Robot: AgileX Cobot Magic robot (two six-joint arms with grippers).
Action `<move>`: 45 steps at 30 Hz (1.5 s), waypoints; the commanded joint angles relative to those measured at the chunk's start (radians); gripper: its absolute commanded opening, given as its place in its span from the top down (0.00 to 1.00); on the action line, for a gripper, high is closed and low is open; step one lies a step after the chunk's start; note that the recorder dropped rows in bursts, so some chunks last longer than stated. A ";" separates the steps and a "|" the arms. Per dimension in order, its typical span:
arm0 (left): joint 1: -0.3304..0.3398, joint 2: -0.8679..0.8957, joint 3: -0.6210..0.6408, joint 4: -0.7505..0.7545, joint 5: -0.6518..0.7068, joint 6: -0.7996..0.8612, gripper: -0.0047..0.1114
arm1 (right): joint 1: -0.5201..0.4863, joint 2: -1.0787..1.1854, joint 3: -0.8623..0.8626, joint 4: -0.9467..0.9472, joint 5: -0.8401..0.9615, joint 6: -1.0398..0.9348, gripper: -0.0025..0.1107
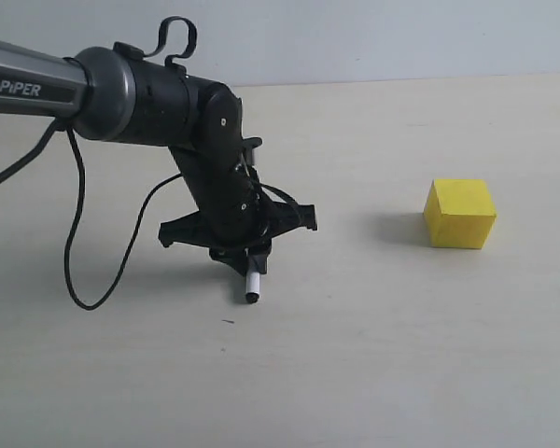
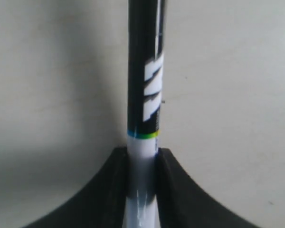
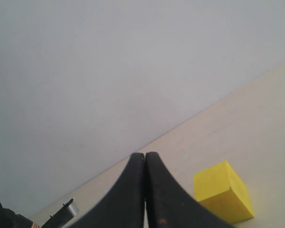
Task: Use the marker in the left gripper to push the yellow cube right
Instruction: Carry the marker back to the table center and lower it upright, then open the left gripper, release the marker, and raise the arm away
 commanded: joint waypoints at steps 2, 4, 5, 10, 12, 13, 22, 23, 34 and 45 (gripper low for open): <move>-0.002 0.013 0.004 0.019 -0.028 -0.007 0.96 | -0.004 -0.006 0.004 -0.004 -0.003 -0.009 0.98; -0.002 0.013 0.004 0.019 -0.036 -0.012 0.96 | -0.004 -0.006 0.004 -0.004 -0.003 -0.009 0.98; -0.002 0.013 0.004 0.019 -0.044 -0.012 0.96 | -0.004 -0.006 0.004 -0.004 -0.003 -0.009 0.98; -0.002 0.013 0.004 0.019 -0.052 -0.030 0.96 | -0.004 -0.006 0.004 -0.004 -0.003 -0.009 0.98; -0.002 0.013 0.004 0.019 -0.052 -0.030 0.96 | -0.004 -0.006 0.004 -0.004 -0.003 -0.009 0.98; -0.002 0.013 0.004 0.019 -0.052 -0.030 0.96 | -0.004 -0.006 0.004 -0.004 -0.003 -0.009 0.98; -0.002 0.013 0.004 0.022 -0.030 -0.028 0.87 | -0.004 -0.006 0.004 -0.004 -0.003 -0.009 0.98; -0.002 0.013 0.004 0.022 -0.030 -0.028 0.83 | -0.004 -0.006 0.004 -0.004 -0.003 -0.009 0.98; -0.002 0.013 0.004 0.022 -0.030 -0.028 0.61 | -0.004 -0.006 0.004 -0.004 -0.003 -0.009 0.98; -0.002 0.013 0.004 0.022 -0.030 -0.028 0.61 | -0.004 -0.006 0.004 -0.004 -0.003 -0.009 0.98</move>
